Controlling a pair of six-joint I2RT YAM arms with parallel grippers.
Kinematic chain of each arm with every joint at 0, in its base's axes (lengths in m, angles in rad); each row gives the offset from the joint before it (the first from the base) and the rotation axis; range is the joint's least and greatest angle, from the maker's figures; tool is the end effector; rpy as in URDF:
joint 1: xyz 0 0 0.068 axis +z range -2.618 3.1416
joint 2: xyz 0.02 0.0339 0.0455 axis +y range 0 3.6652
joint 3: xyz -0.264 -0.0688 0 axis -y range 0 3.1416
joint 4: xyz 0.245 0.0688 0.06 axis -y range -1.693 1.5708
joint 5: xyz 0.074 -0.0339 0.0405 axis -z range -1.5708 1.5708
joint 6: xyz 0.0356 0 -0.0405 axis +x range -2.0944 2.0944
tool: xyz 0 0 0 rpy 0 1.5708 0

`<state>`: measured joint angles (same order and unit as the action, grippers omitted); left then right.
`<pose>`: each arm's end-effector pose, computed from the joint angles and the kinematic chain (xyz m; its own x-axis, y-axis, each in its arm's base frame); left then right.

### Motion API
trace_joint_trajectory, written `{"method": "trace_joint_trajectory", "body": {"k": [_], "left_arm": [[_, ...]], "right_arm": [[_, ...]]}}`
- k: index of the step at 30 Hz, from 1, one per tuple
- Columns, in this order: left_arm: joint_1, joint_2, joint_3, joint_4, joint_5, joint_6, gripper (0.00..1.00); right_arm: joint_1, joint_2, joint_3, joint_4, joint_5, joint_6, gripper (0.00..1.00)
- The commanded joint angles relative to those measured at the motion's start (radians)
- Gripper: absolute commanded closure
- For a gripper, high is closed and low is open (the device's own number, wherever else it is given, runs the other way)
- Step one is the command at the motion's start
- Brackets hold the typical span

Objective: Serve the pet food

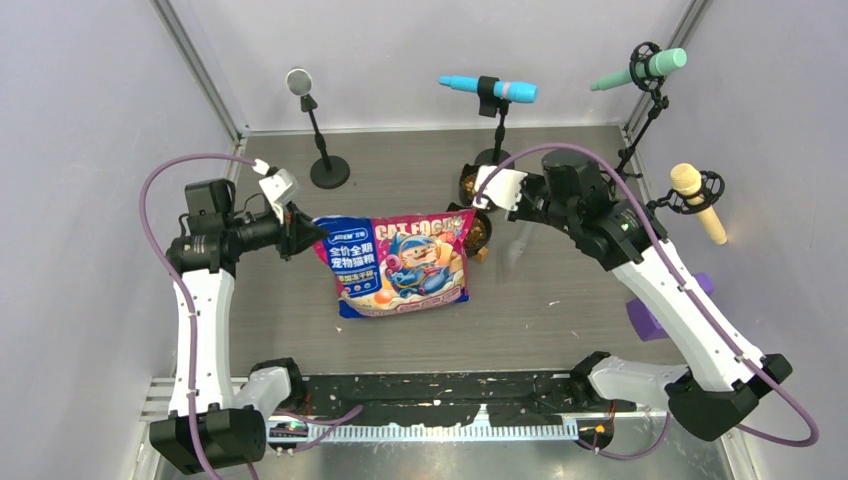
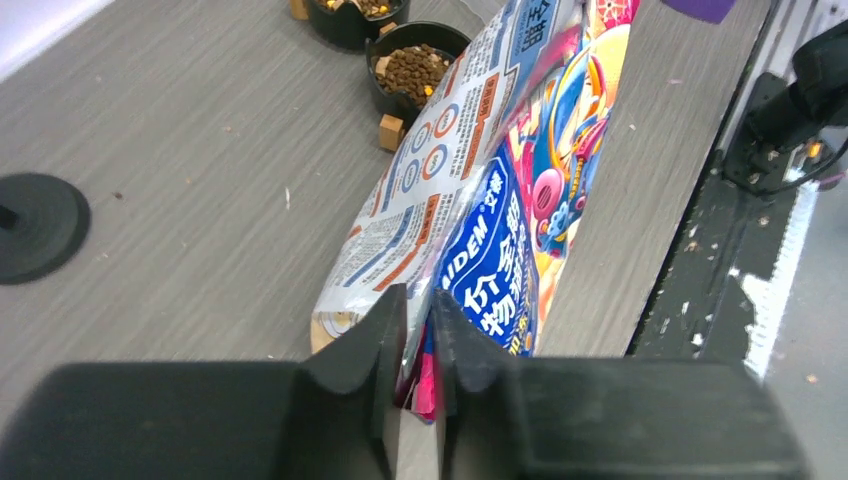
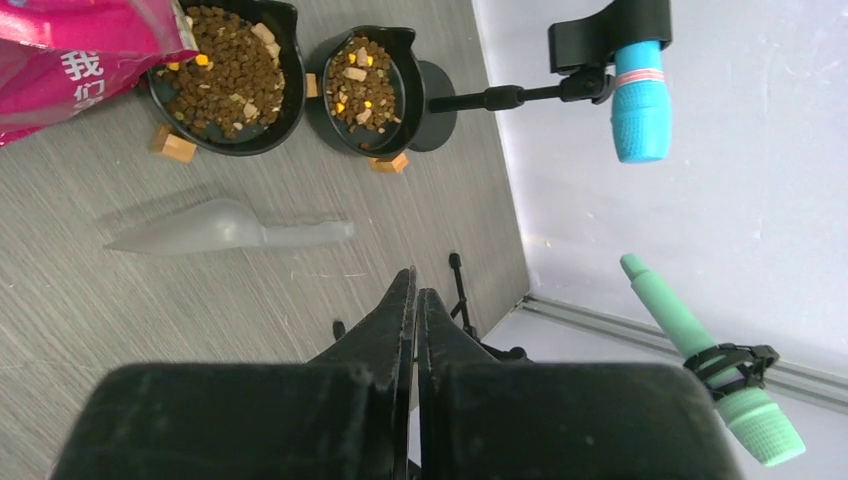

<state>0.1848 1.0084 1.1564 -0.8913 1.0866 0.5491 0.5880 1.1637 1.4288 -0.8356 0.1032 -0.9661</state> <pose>0.1821 0.0020 0.3710 -0.2778 0.1952 -0.9406 0.8206 0.5573 -0.1266 0.1920 0.1236 0.4189 0.1391 -0.8907 -0.4327 -0.6423 0.2514 -0.7240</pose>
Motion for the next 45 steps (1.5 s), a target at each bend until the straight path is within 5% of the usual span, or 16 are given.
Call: {"method": "trace_joint_trajectory", "body": {"k": [1, 4, 6, 8, 13, 16, 20, 30, 38, 45], "left_arm": [[0.012, 0.004, 0.027, 0.01, -0.012, -0.031, 0.69], [0.01, 0.001, 0.033, 0.001, 0.008, -0.04, 0.5], [0.009, -0.004, 0.029, -0.004, 0.027, -0.036, 0.46], [0.007, -0.008, 0.021, -0.003, 0.03, -0.037, 0.45], [0.001, -0.022, 0.0, 0.002, 0.051, -0.038, 0.49], [-0.004, -0.025, -0.002, -0.008, 0.102, -0.022, 0.68], [-0.019, -0.015, 0.017, -0.067, 0.126, 0.039, 0.82], [-0.03, -0.026, -0.02, -0.092, 0.131, 0.086, 0.85], [-0.032, -0.017, -0.009, -0.093, 0.126, 0.09, 1.0], [-0.031, -0.013, -0.007, -0.093, 0.109, 0.092, 1.0]], "right_arm": [[0.006, -0.023, 0.02, 0.096, 0.06, 0.072, 0.95], [0.008, 0.011, 0.085, 0.117, -0.003, 0.183, 0.83], [0.013, 0.05, 0.159, 0.094, -0.1, 0.27, 0.6], [0.019, 0.1, 0.242, 0.072, -0.219, 0.361, 0.49], [0.084, 0.202, 0.338, 0.103, -0.52, 0.471, 0.28], [0.189, 0.235, 0.333, 0.183, -0.543, 0.475, 0.25], [0.291, 0.334, 0.398, 0.217, -0.567, 0.485, 0.28], [0.403, 0.575, 0.544, 0.243, -0.592, 0.442, 0.4], [0.43, 0.676, 0.623, 0.142, -0.578, 0.341, 0.56], [0.441, 0.734, 0.704, 0.098, -0.505, 0.336, 0.76]]}}
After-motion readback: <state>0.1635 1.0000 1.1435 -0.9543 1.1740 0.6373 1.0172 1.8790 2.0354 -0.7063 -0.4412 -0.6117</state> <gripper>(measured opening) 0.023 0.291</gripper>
